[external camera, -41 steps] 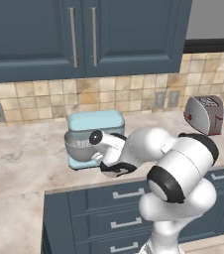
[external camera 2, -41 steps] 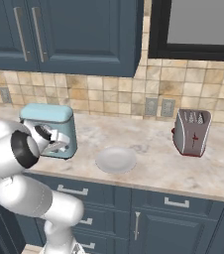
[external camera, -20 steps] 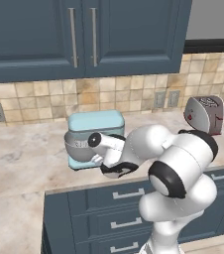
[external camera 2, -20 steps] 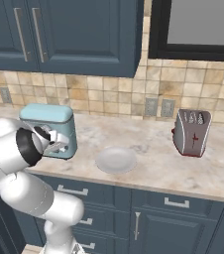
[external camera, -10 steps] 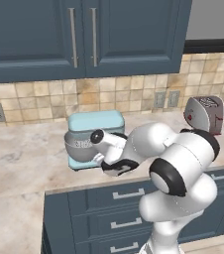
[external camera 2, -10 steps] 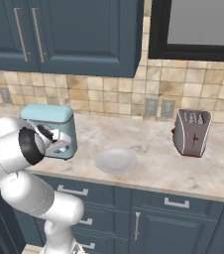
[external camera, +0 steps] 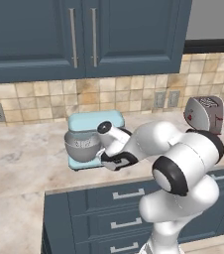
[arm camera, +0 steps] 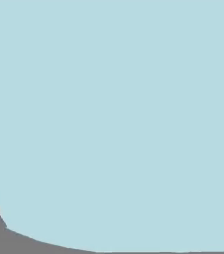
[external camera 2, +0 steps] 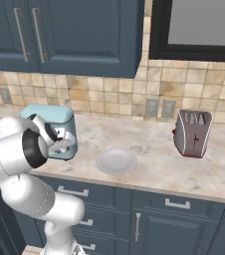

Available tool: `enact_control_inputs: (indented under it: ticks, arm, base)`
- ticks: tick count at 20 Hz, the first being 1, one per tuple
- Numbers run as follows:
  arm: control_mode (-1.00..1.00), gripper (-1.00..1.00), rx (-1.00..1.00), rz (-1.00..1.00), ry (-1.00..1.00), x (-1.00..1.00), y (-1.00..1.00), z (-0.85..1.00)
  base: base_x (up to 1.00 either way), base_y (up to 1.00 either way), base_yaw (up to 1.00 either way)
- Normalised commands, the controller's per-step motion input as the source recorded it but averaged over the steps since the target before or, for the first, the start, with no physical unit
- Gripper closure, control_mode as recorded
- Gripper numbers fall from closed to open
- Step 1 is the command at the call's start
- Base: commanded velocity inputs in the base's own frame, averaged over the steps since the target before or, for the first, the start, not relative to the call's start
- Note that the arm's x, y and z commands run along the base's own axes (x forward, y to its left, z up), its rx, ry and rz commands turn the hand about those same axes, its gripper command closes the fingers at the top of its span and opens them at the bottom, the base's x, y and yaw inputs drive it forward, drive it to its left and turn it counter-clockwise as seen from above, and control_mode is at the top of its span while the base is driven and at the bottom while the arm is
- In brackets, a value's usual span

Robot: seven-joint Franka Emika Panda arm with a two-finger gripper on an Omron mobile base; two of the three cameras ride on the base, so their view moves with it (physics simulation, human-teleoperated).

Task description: Add butter and sugar cubes to the stand mixer bowl and then turn on the stand mixer to begin making frosting.

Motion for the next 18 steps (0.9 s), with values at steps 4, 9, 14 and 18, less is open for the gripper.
enact_control_inputs:
  ticks: [4,9,14,18]
  arm:
    - [-1.00,1.00,0.15,0.00,0.02,0.17,-0.41,0.37]
    - [-1.00,1.00,0.18,0.00,0.03,0.20,-0.41,0.49]
    - [-1.00,1.00,0.16,-0.02,0.09,0.26,-0.46,0.40]
    - [-1.00,1.00,0.10,-0.02,0.14,0.23,-0.52,0.05]
  base:
    - [0.00,0.00,0.00]
    - [0.00,0.00,0.00]
    - [0.00,0.00,0.00]
    - [0.00,0.00,0.00]
